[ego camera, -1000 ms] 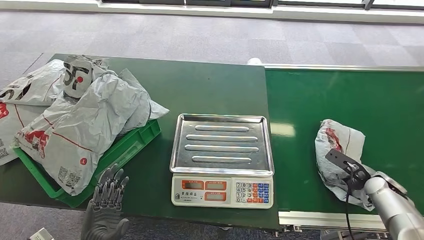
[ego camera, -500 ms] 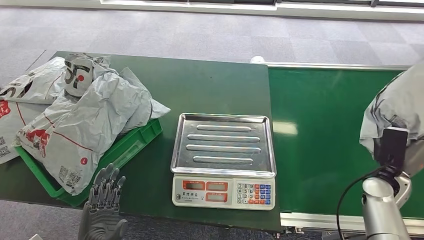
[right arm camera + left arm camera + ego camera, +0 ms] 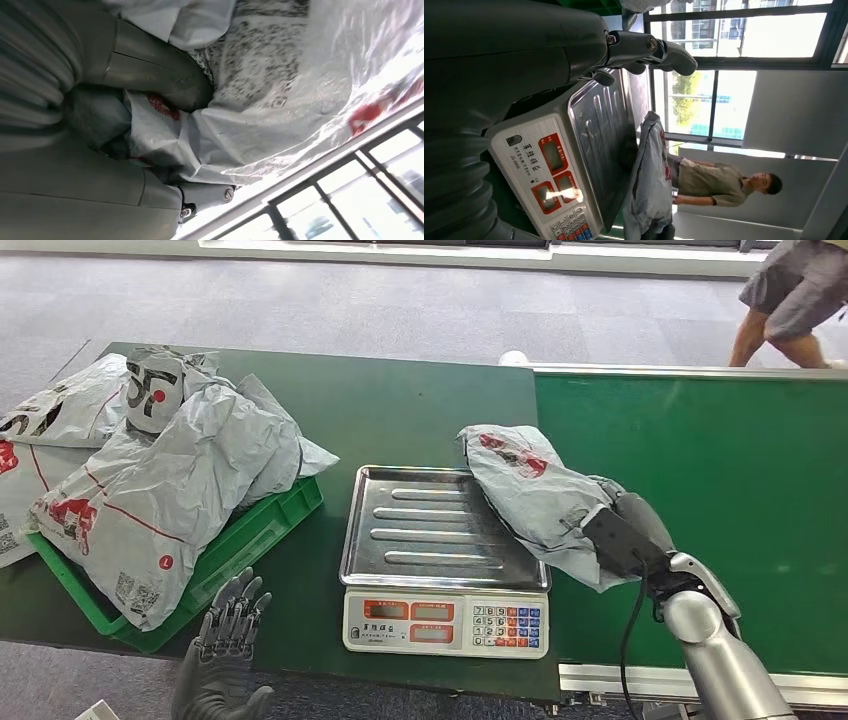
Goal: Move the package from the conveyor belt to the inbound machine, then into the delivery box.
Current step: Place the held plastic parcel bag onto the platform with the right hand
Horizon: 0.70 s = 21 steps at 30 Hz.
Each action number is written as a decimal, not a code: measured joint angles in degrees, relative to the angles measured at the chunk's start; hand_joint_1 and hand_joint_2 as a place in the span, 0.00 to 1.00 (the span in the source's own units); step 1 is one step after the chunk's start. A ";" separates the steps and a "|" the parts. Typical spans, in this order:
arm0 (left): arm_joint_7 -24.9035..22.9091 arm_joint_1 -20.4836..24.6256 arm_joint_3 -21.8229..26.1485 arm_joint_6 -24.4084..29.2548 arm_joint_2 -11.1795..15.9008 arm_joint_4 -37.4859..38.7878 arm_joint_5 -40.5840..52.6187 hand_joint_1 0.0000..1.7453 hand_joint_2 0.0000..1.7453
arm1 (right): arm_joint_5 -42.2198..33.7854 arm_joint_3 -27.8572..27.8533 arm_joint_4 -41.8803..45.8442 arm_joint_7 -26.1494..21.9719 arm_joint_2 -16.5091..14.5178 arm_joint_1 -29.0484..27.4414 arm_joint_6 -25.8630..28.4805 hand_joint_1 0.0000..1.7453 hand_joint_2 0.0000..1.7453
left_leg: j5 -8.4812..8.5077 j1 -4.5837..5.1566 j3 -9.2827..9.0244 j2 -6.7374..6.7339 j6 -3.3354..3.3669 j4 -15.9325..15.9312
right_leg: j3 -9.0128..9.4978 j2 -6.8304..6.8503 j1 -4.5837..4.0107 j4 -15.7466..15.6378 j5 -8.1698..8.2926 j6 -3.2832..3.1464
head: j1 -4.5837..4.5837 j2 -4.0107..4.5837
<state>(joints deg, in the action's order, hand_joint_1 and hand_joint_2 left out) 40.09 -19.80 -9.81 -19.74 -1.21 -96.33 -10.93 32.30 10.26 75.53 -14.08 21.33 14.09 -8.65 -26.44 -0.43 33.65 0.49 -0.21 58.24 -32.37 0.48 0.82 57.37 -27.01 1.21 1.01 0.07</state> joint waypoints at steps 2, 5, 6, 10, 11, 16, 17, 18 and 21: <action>0.02 0.18 0.26 -0.15 -0.34 0.43 0.40 0.00 1.00 | 1.54 4.60 0.84 -0.25 -0.03 1.97 -1.02 1.00 1.00 | 0.00 0.00 -0.01 -0.07 0.00 0.00 | -0.03 -0.07 0.00 0.00 0.02 -0.02 | 0.00 0.00; 0.02 0.20 0.78 -0.22 -0.82 0.94 0.54 0.00 1.00 | 2.94 10.97 1.98 -0.21 -0.39 4.67 -2.09 1.00 1.00 | 0.01 0.00 -0.02 -0.06 -0.01 0.00 | -0.03 -0.04 0.00 0.00 0.02 -0.03 | 0.00 0.00; 0.02 0.17 0.95 -0.23 -0.95 1.07 0.60 0.00 1.00 | 3.31 12.63 2.23 0.08 -0.65 5.43 -2.30 1.00 1.00 | 0.01 0.00 -0.02 -0.05 -0.01 0.00 | -0.03 -0.03 0.00 0.00 0.02 -0.03 | 0.01 0.00; 0.02 -0.09 1.18 -0.20 -1.36 1.36 0.85 0.00 1.00 | 4.63 17.09 2.84 1.61 -2.21 7.01 -2.53 1.00 1.00 | 0.02 -0.01 -0.02 -0.03 -0.02 0.00 | -0.02 -0.02 -0.01 0.00 0.02 -0.03 | 0.01 0.00; 0.02 -0.19 1.18 -0.16 -1.44 1.38 0.86 0.00 1.00 | 4.78 17.68 2.93 1.84 -2.57 7.10 -2.50 1.00 1.00 | 0.02 -0.01 -0.02 -0.02 -0.02 0.00 | -0.02 -0.01 -0.01 0.00 0.02 -0.03 | 0.01 0.00; 0.02 -0.45 1.18 0.02 -1.58 1.48 0.82 0.00 1.00 | 5.03 18.81 3.54 2.01 -3.42 7.16 -2.08 1.00 1.00 | 0.02 0.00 -0.01 -0.01 -0.02 0.01 | -0.04 -0.01 0.00 0.00 0.02 -0.03 | 0.01 0.00; 0.02 -0.45 1.18 0.03 -1.59 1.50 0.79 0.00 1.00 | 5.12 18.83 3.74 2.01 -3.48 7.16 -2.03 1.00 1.00 | 0.02 0.00 -0.01 -0.01 -0.02 0.01 | -0.04 -0.01 0.00 -0.01 0.02 -0.03 | 0.01 0.00; 0.02 -0.45 1.18 0.03 -1.60 1.51 0.77 0.00 1.00 | 5.22 18.85 3.93 2.04 -3.51 7.15 -2.02 0.75 1.00 | 0.02 0.00 -0.01 -0.02 -0.02 0.01 | -0.04 -0.01 0.00 -0.01 0.02 -0.03 | 0.00 0.00; 0.02 -0.45 1.18 0.04 -1.63 1.52 0.66 0.00 1.00 | 5.41 18.90 4.25 2.22 -3.60 7.15 -2.02 0.00 1.00 | 0.01 0.00 -0.01 -0.02 -0.02 0.01 | -0.04 -0.01 0.00 -0.01 0.02 -0.03 | 0.00 0.00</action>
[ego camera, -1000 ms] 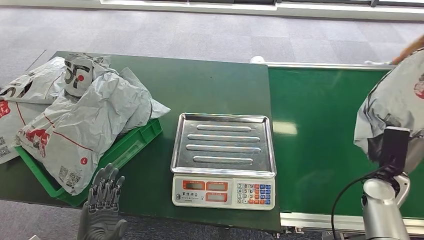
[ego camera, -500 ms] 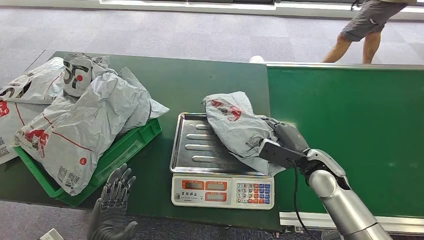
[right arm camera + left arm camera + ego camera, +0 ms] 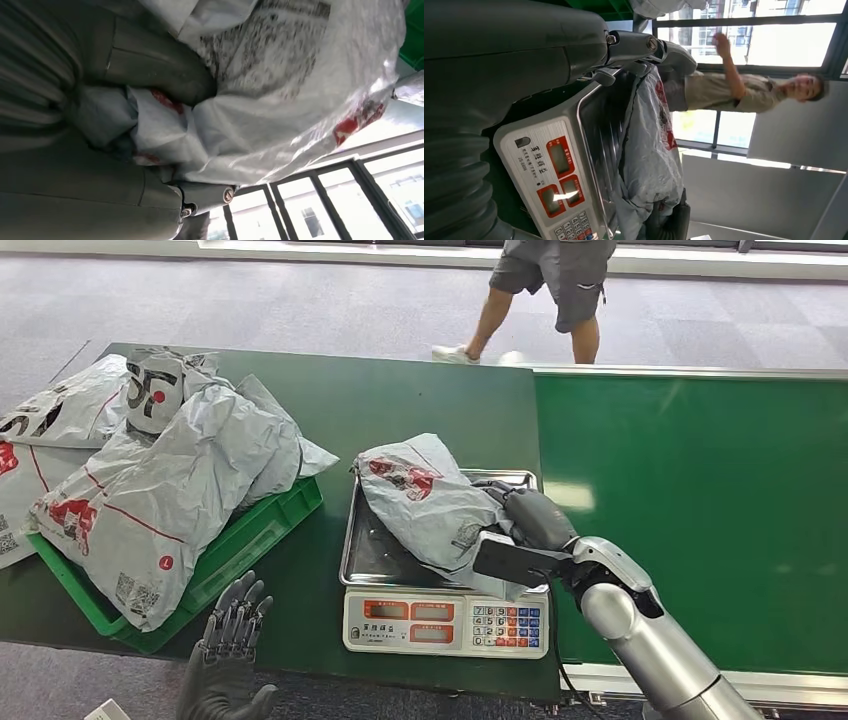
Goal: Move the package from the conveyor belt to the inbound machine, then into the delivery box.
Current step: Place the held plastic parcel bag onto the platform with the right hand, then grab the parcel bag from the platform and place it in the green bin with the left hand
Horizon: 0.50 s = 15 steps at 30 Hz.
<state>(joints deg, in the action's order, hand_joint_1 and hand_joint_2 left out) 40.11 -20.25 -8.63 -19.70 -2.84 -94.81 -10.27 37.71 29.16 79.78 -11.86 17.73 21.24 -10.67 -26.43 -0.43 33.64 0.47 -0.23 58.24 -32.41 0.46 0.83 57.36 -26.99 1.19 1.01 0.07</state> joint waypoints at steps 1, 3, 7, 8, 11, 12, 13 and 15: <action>0.00 0.00 0.00 0.03 -0.01 0.01 -0.04 0.00 1.00 | 0.16 0.02 0.06 0.24 -0.02 0.00 0.00 0.00 1.00 | 0.00 0.00 0.00 0.00 0.00 0.00 | 0.00 0.00 0.00 0.00 0.00 0.00 | 0.00 0.00; -0.01 -0.01 -0.01 0.12 -0.05 0.01 -0.13 0.00 1.00 | 0.71 0.06 0.13 1.20 -0.04 0.00 0.00 0.00 1.00 | 0.00 0.00 -0.01 0.00 0.00 0.00 | 0.00 0.00 0.00 0.00 0.00 0.00 | 0.00 0.00; -0.28 -0.02 -0.05 0.35 -0.23 -0.01 -0.18 0.00 1.00 | 1.22 0.06 0.13 2.20 -0.04 -0.02 0.04 0.00 1.00 | 0.00 0.00 -0.02 -0.02 -0.01 0.00 | -0.01 -0.02 0.00 0.00 0.00 0.00 | 0.00 0.00; -0.37 -0.01 -0.06 0.36 -0.31 -0.01 -0.18 0.00 1.00 | 1.18 0.06 0.13 2.24 -0.03 -0.04 0.07 0.00 1.00 | 0.00 0.00 -0.02 -0.02 -0.01 0.00 | -0.02 -0.02 0.00 0.00 0.00 0.00 | 0.00 0.00; -0.52 0.03 -0.07 0.22 -0.52 -0.01 -0.15 0.00 1.00 | 1.07 0.06 0.14 2.31 -0.02 -0.15 0.10 0.00 1.00 | 0.00 0.00 -0.02 -0.03 -0.01 0.00 | -0.03 -0.03 0.00 0.00 0.00 -0.01 | 0.00 0.00; -0.56 0.05 -0.08 0.14 -0.60 -0.01 -0.12 0.00 1.00 | 1.06 0.06 0.21 2.37 -0.02 -0.18 0.08 0.00 1.00 | 0.00 0.00 -0.01 -0.03 -0.01 0.00 | -0.03 -0.02 0.00 0.00 0.00 0.00 | 0.00 0.00; -0.61 0.06 -0.08 0.06 -0.68 -0.01 -0.07 0.00 1.00 | 1.06 0.06 0.33 2.44 -0.02 -0.20 0.05 0.00 1.00 | 0.00 0.00 -0.01 -0.03 -0.01 0.00 | -0.03 -0.03 0.00 0.00 0.00 0.00 | 0.00 0.00; -0.75 0.09 -0.09 -0.02 -0.84 -0.02 0.02 0.00 1.00 | 1.06 0.06 0.65 2.56 -0.02 -0.21 -0.07 0.00 1.00 | 0.00 0.00 -0.01 -0.03 -0.01 0.00 | -0.03 -0.03 0.00 0.00 0.00 0.00 | 0.01 0.00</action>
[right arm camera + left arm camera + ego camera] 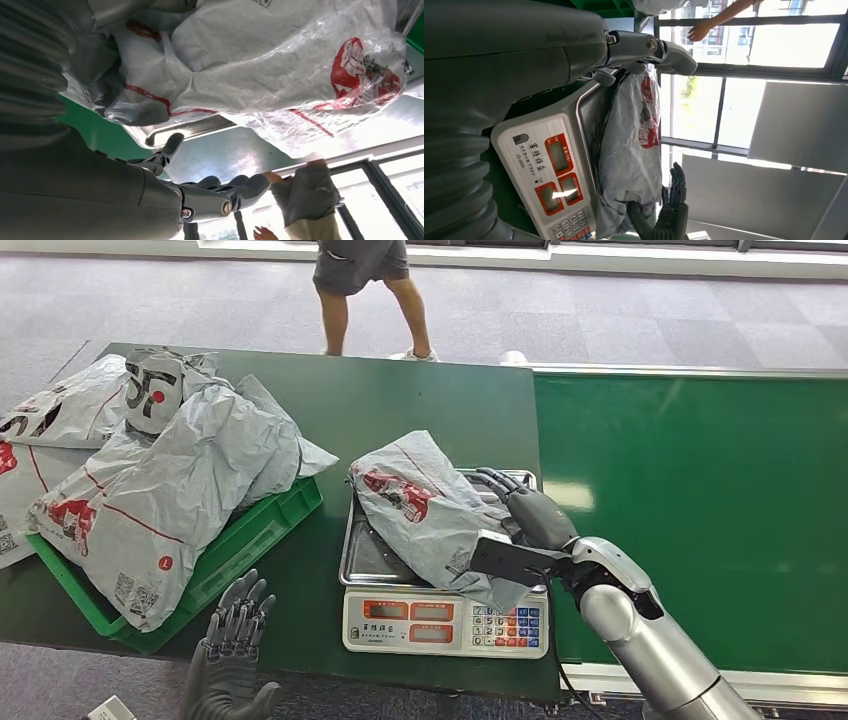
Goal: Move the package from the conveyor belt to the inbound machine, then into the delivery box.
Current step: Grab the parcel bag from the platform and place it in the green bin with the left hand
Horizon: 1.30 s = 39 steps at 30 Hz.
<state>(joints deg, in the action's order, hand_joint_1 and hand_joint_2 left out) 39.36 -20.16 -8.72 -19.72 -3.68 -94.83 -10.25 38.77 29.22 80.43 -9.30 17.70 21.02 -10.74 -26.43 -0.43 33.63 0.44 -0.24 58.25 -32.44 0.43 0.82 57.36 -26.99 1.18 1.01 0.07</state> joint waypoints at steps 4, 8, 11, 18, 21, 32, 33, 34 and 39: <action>-0.24 0.04 0.00 -0.23 -0.23 -0.01 0.14 0.00 1.00 | -0.37 0.00 0.31 -0.09 0.00 0.00 -0.48 0.00 1.00 | 0.00 0.00 0.00 0.00 0.00 0.00 | 0.00 0.00 0.00 0.00 0.00 0.00 | -0.01 0.00; -0.27 0.09 0.01 -0.33 -0.54 -0.01 0.85 0.00 1.00 | -1.60 0.00 1.29 -0.96 0.01 -0.39 -0.46 0.00 1.00 | 0.00 0.00 -0.02 -0.01 0.00 0.00 | -0.01 0.00 0.00 -0.01 0.00 0.00 | 0.00 0.00; 0.20 0.08 0.02 -0.13 -0.79 -0.16 2.08 0.00 1.00 | -5.29 -0.50 3.25 -3.09 0.05 -1.91 1.35 0.00 1.00 | 0.00 0.00 -0.03 0.01 0.00 0.01 | -0.01 0.01 0.00 -0.01 0.00 0.00 | 0.01 0.00; 0.46 -1.01 0.51 1.47 -1.86 -3.25 5.79 0.00 1.00 | -16.65 -9.49 14.24 -9.53 -0.91 -10.10 11.86 0.00 1.00 | -0.05 0.01 0.06 0.10 -0.01 0.01 | -0.10 0.08 0.01 -0.04 -0.03 0.00 | 0.01 0.00; -2.38 -1.20 0.60 3.85 -2.51 -5.01 9.73 0.00 1.00 | -23.03 -14.33 20.45 -18.01 -3.45 -15.98 23.78 0.00 1.00 | -0.07 0.01 0.07 0.33 0.00 0.01 | -0.05 0.31 0.01 -0.05 -0.16 0.03 | 0.01 0.00; -12.89 1.69 0.43 13.12 -3.03 -8.06 24.78 0.00 1.00 | -38.27 -24.34 36.30 -30.48 -11.93 -32.96 47.38 0.00 1.00 | -0.26 -0.02 -0.16 0.20 -0.10 -0.02 | 0.02 0.24 -0.01 -0.05 -0.31 -0.08 | -0.01 0.00; -14.25 3.34 -0.22 14.71 -2.75 -7.70 26.78 0.00 1.00 | -39.27 -24.57 36.70 -30.56 -12.30 -34.83 47.91 0.00 1.00 | -0.26 -0.02 -0.16 0.20 -0.11 -0.02 | 0.02 0.24 -0.01 -0.04 -0.31 -0.08 | 0.00 0.00; -15.50 5.36 -1.05 16.34 -2.43 -7.10 28.79 0.00 1.00 | -40.12 -24.63 36.85 -30.61 -12.49 -36.55 48.13 0.00 1.00 | -0.26 -0.02 -0.15 0.20 -0.12 -0.02 | 0.03 0.25 -0.01 -0.04 -0.30 -0.09 | 0.00 0.00; -21.78 18.68 -6.11 21.40 -1.87 -1.12 35.67 0.00 1.00 | -43.60 -22.07 34.62 -30.63 -11.87 -39.92 47.29 0.00 1.00 | -0.13 -0.02 -0.12 0.18 -0.12 -0.02 | 0.04 0.23 0.00 -0.03 -0.11 -0.11 | -0.01 0.00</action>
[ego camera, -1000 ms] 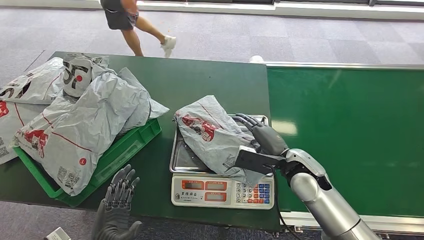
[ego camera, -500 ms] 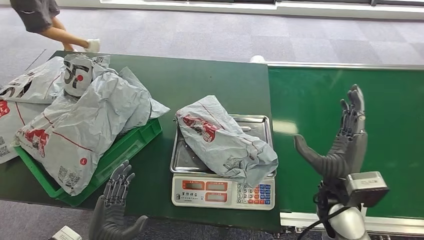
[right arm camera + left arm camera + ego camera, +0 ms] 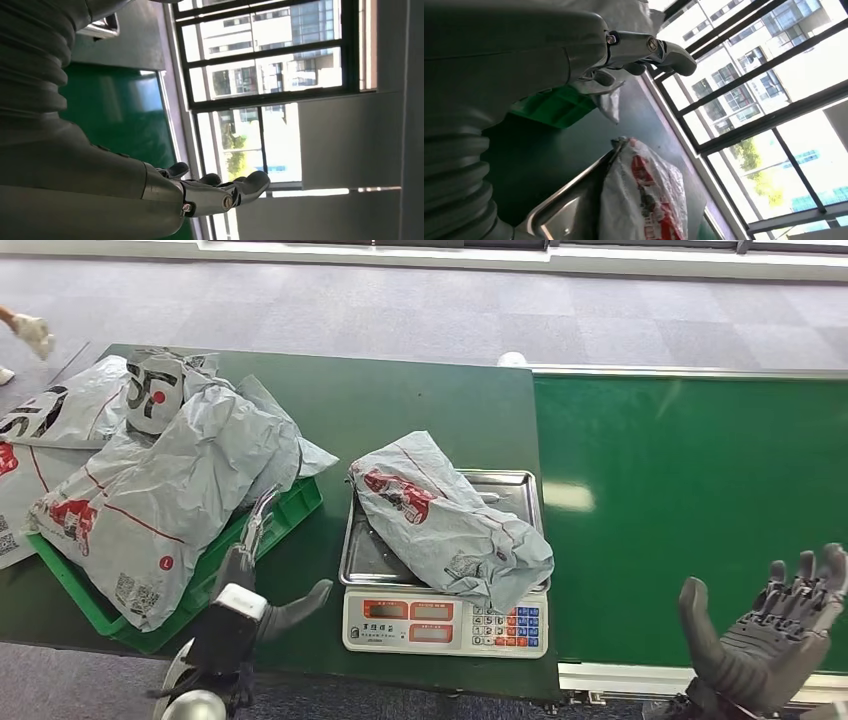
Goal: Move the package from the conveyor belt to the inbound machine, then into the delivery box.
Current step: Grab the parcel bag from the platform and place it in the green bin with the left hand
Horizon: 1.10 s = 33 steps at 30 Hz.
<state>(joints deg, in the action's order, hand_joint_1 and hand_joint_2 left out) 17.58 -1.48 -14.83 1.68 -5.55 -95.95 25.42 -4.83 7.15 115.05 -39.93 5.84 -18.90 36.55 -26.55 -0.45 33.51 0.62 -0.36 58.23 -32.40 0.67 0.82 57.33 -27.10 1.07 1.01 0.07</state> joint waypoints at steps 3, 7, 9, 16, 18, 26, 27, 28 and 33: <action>-4.69 8.46 -3.63 1.96 -0.30 4.82 4.77 0.00 1.00 | -0.04 3.75 -2.80 0.01 1.33 0.91 -0.25 0.00 1.00 | 0.20 0.02 0.09 -0.02 0.04 0.01 | -0.03 -0.04 0.02 0.00 0.20 0.05 | 0.00 0.00; -11.16 18.26 -8.14 3.44 -1.39 12.11 14.80 0.00 1.00 | 1.03 8.54 -5.24 -0.01 2.38 3.61 0.37 0.00 1.00 | 0.32 0.03 0.13 -0.08 0.02 0.04 | -0.10 -0.10 0.02 0.00 0.34 0.07 | 0.00 0.00; -13.76 22.72 -10.32 3.45 -2.54 16.64 20.10 0.00 1.00 | 1.13 10.35 -6.15 -0.01 2.49 5.21 0.51 0.00 1.00 | 0.35 0.03 0.15 -0.09 0.02 0.04 | -0.13 -0.11 0.02 0.00 0.38 0.07 | 0.00 0.00; -19.37 32.68 -17.84 0.03 -9.26 36.00 28.38 0.00 1.00 | 3.53 13.74 -7.26 -0.08 2.20 8.90 0.65 0.00 1.00 | 0.35 0.06 0.22 -0.14 0.03 0.06 | -0.19 -0.23 0.05 0.01 0.41 0.08 | 0.00 0.00; -19.48 33.75 -19.01 0.06 -10.57 39.86 28.59 0.00 1.00 | 3.65 14.20 -7.28 -0.09 2.10 9.16 0.57 0.00 1.00 | 0.35 0.06 0.24 -0.20 0.03 0.06 | -0.24 -0.28 0.05 0.01 0.41 0.08 | 0.00 0.00; -21.70 35.85 -23.63 -2.34 -14.25 53.31 27.95 0.04 1.00 | 4.09 14.47 -7.27 -0.14 0.52 9.91 -1.74 0.00 1.00 | 0.34 0.05 0.28 -0.24 0.02 0.00 | -0.30 -0.35 0.03 0.01 0.38 0.08 | 0.00 0.00; -22.05 36.12 -24.39 -2.36 -14.48 54.54 27.60 0.29 1.00 | 4.08 14.47 -7.27 -0.14 0.31 9.95 -2.05 0.00 1.00 | 0.34 0.05 0.28 -0.23 0.02 0.00 | -0.29 -0.34 0.03 0.01 0.38 0.08 | 0.00 0.00; -22.49 36.52 -25.17 -2.68 -14.66 55.72 27.31 0.54 1.00 | 4.05 14.47 -7.27 -0.12 0.08 10.01 -2.45 0.00 1.00 | 0.34 0.05 0.27 -0.22 0.02 0.00 | -0.26 -0.32 0.03 0.01 0.38 0.08 | 0.00 0.00; -24.58 38.86 -29.32 -5.85 -14.91 60.82 26.73 1.00 1.00 | 4.56 14.43 -7.27 0.33 -1.38 10.78 -4.41 0.00 1.00 | 0.32 0.05 0.09 -0.21 0.04 -0.01 | -0.05 -0.31 0.04 0.00 0.34 0.10 | 0.00 0.00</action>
<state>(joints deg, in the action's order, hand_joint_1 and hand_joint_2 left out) -6.99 37.38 -44.15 -4.17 -20.46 -35.13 52.15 -0.27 21.58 107.78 -39.60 4.46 -8.12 32.14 -26.23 -0.40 33.60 0.41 -0.32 58.22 -32.45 0.35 0.86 57.33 -26.76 1.17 1.01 0.07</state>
